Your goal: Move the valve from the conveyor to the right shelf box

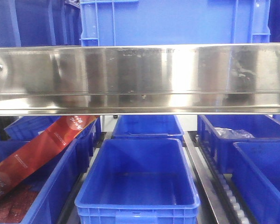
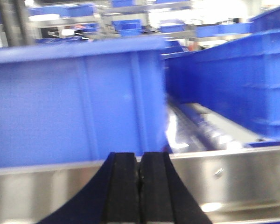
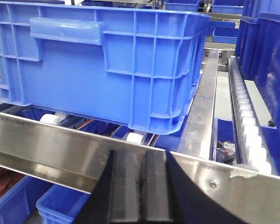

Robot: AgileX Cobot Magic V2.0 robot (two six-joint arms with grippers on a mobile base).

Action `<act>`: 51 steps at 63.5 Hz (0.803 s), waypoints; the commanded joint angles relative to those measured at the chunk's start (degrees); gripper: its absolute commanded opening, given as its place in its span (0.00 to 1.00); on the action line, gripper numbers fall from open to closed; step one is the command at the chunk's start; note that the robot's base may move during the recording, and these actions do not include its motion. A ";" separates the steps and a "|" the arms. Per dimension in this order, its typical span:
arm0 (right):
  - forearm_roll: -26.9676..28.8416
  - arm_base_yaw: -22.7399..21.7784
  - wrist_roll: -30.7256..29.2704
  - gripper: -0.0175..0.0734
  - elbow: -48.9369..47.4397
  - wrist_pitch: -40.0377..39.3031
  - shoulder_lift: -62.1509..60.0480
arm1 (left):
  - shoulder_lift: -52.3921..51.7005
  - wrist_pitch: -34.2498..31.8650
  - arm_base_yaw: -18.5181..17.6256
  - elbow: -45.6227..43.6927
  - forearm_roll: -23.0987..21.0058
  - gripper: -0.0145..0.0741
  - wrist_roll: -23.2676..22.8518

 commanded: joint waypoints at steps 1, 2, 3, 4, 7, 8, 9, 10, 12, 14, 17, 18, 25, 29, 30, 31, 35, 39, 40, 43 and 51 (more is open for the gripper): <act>-0.49 0.01 -0.11 0.01 0.10 -1.31 -0.19 | -3.19 -0.22 1.76 3.31 0.10 0.04 -0.43; -0.49 0.01 -0.11 0.01 0.10 -1.31 -0.19 | -3.78 -0.22 2.00 3.91 0.10 0.04 -0.43; -0.49 0.01 -0.11 0.01 0.10 -1.31 -0.19 | -4.14 -0.22 2.24 4.49 0.10 0.04 -0.43; -0.49 0.01 -0.11 0.01 0.10 -1.31 -0.19 | -4.38 -0.22 2.46 5.38 0.10 0.04 -0.43; -0.49 0.01 -0.11 0.01 0.10 -1.31 -0.19 | -4.38 -0.46 3.14 7.47 0.10 0.04 -0.43; -0.49 0.01 -0.11 0.01 0.10 -1.31 -0.19 | -4.38 -0.61 3.30 8.05 0.10 0.04 -0.43; -0.49 0.01 -0.11 0.01 0.10 -1.31 -0.19 | -4.38 -0.90 3.53 8.09 0.10 0.04 -0.43; -0.49 0.01 -0.11 0.01 0.10 -1.31 -0.19 | -4.38 -1.33 3.54 8.09 0.10 0.04 -0.43; -0.49 0.01 -0.11 0.01 0.10 -1.31 -0.19 | -4.38 -0.86 3.64 8.09 -0.19 0.04 -0.43; -0.49 0.01 -0.11 0.01 0.10 -1.31 -0.19 | -4.38 1.59 3.64 8.09 -0.17 0.04 -0.43; -0.49 0.01 -0.11 0.01 0.10 -1.46 -0.19 | -4.38 1.73 3.64 8.09 -0.31 0.04 -0.43; -0.49 0.01 -0.11 0.01 0.10 -1.46 -0.19 | -4.38 1.86 3.64 8.09 -0.31 0.04 -0.43; -0.49 0.01 -0.11 0.01 0.10 -1.46 -0.19 | -4.38 1.06 3.64 8.09 -0.44 0.04 -0.43; -0.49 0.01 -0.11 0.01 0.10 -1.60 -0.19 | -4.38 0.67 3.64 8.09 -0.44 0.04 -0.43; -0.49 0.01 -0.11 0.01 0.10 -1.60 -0.19 | -4.38 0.50 3.64 8.09 -0.44 0.04 -0.43; -0.49 0.01 -0.11 0.01 0.10 -1.60 -0.19 | -4.38 0.12 3.64 8.09 -0.44 0.04 -0.43; -0.49 0.01 -0.11 0.01 0.10 -1.60 -0.19 | -4.38 -0.45 3.64 8.09 -0.44 0.04 -0.43; -0.49 0.01 -0.11 0.01 0.10 -1.60 -0.19 | -4.38 -0.56 3.64 8.09 -0.44 0.04 -0.43; -0.49 0.01 -0.11 0.01 0.10 -1.60 -0.19 | -4.38 -0.56 3.64 8.09 -0.44 0.04 -0.43; -0.49 0.01 -0.11 0.01 0.10 -1.60 -0.19 | -4.38 -0.56 3.64 8.09 -0.44 0.04 -0.43; -0.49 0.01 -0.11 0.01 0.10 -1.60 -0.19 | -4.38 -0.56 3.64 8.09 -0.44 0.04 -0.43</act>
